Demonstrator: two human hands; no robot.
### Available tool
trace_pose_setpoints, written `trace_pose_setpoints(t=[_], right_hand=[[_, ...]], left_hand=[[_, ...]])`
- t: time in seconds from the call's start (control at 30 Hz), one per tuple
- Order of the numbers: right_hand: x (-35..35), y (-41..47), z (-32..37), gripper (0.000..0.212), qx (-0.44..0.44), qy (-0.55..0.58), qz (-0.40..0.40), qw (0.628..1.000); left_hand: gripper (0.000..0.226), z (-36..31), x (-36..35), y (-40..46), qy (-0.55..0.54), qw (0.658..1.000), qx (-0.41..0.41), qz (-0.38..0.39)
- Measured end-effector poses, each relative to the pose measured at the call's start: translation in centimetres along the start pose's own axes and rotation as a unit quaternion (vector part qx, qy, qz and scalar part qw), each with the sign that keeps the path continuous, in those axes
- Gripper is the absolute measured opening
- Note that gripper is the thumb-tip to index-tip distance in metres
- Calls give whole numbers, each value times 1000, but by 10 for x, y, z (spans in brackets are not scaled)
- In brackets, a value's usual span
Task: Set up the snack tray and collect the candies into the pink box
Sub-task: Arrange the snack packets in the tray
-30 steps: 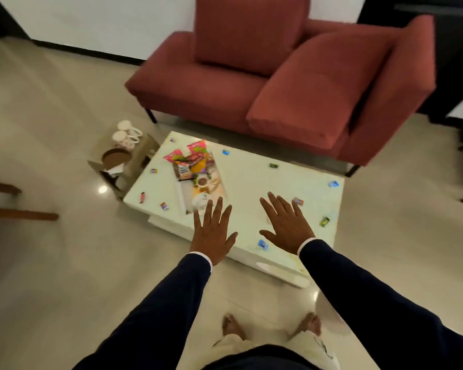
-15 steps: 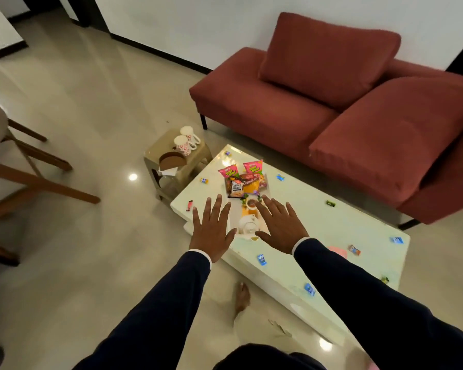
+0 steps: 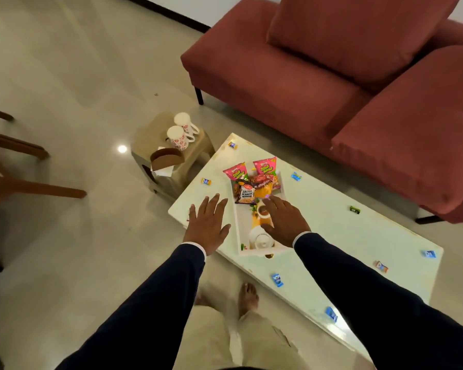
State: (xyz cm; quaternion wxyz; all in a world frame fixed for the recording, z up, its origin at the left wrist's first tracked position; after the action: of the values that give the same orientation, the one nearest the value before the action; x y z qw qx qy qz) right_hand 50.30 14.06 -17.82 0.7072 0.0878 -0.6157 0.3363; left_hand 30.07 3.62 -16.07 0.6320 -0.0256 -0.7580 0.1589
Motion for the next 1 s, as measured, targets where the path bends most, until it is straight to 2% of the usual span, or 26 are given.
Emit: trace_pose_setpoints(t=[0.17, 0.33, 0.43, 0.57, 0.73, 0.8, 0.87, 1.0], right_hand=[[-40, 66, -35, 66, -112, 96, -4, 989], [-104, 133, -76, 66, -216, 220, -3, 951], [-143, 166, -92, 63, -262, 268, -30, 927], [-184, 206, -106, 46, -328, 325, -96, 882], [-208, 232, -112, 50, -408, 326, -133, 842], [-210, 235, -116, 43, -425, 324, -119, 836], [-212, 234, -120, 35, -416, 331, -89, 842], [-203, 222, -140, 30, -389, 343, -82, 851]], left_hand=[[71, 11, -38, 90, -25, 998, -33, 39], [82, 24, -113, 186, -101, 992, -33, 64], [85, 34, -149, 225, -122, 990, -52, 47], [80, 43, -185, 261, -133, 986, -97, -8], [82, 41, -199, 284, -137, 983, -118, -43], [74, 41, -199, 289, -127, 985, -112, -43], [58, 41, -199, 293, -117, 987, -106, -34], [39, 44, -196, 291, -118, 986, -117, -23]])
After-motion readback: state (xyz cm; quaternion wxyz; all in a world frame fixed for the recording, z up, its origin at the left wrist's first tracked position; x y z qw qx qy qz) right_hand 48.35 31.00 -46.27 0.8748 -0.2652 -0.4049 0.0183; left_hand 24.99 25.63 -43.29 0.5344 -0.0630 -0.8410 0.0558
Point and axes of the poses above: each hand's wrist, its own y-axis towards the middle knuckle, its own x-axis out of the back of the hand, z = x × y, the point moved 3 cm from there along y, towards the middle knuckle, and after that the axes turned 7 degrees about -z, right-handed, at the moved point
